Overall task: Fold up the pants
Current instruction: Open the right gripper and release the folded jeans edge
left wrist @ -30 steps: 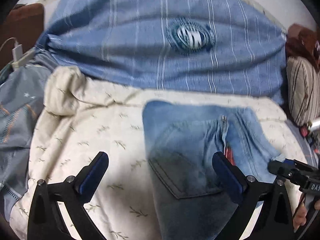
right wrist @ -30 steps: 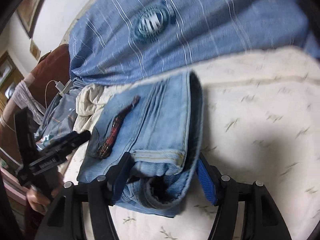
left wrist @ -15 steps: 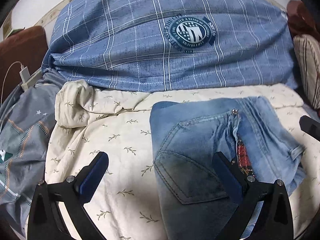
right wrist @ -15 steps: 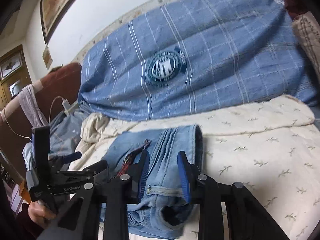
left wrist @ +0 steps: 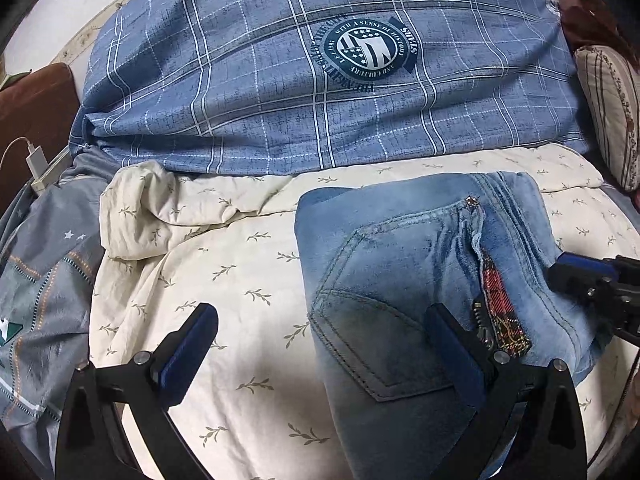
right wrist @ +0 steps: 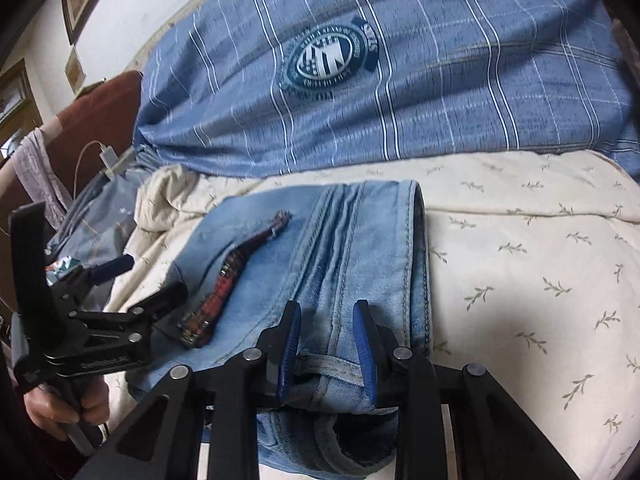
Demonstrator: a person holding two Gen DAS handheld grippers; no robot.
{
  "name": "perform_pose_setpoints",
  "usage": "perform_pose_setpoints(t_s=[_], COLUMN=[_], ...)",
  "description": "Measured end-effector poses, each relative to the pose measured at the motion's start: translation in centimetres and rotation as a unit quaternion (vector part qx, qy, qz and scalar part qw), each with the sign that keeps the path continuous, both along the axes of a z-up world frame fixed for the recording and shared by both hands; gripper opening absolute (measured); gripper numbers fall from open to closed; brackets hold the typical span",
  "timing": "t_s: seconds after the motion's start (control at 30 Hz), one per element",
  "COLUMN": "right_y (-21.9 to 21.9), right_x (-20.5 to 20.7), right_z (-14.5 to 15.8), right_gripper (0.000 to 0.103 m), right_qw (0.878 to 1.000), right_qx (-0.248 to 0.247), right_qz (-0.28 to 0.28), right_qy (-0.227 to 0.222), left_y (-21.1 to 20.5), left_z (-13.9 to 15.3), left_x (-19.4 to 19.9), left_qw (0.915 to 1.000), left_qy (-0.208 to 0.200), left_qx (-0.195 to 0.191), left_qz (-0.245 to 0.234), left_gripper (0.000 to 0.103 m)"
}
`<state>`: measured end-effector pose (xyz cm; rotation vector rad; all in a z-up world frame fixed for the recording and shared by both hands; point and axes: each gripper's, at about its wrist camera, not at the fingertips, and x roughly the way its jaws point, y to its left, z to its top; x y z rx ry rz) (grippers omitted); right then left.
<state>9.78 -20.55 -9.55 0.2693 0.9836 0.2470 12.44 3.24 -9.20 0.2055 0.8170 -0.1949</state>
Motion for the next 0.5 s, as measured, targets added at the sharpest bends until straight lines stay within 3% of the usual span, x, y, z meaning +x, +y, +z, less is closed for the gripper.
perform_pose_setpoints(t_s=[0.5], right_y=[-0.1], right_x=[0.4], right_z=[-1.6], right_gripper=[0.030], right_qw=[1.000], right_qx=[0.009], right_qz=[0.015], right_qy=[0.012], left_y=[1.2], left_z=[-2.1], left_x=[1.7], left_qw=[0.9984], left_qy=[0.045], left_qx=[-0.033], left_qz=[-0.015], left_gripper=[0.103])
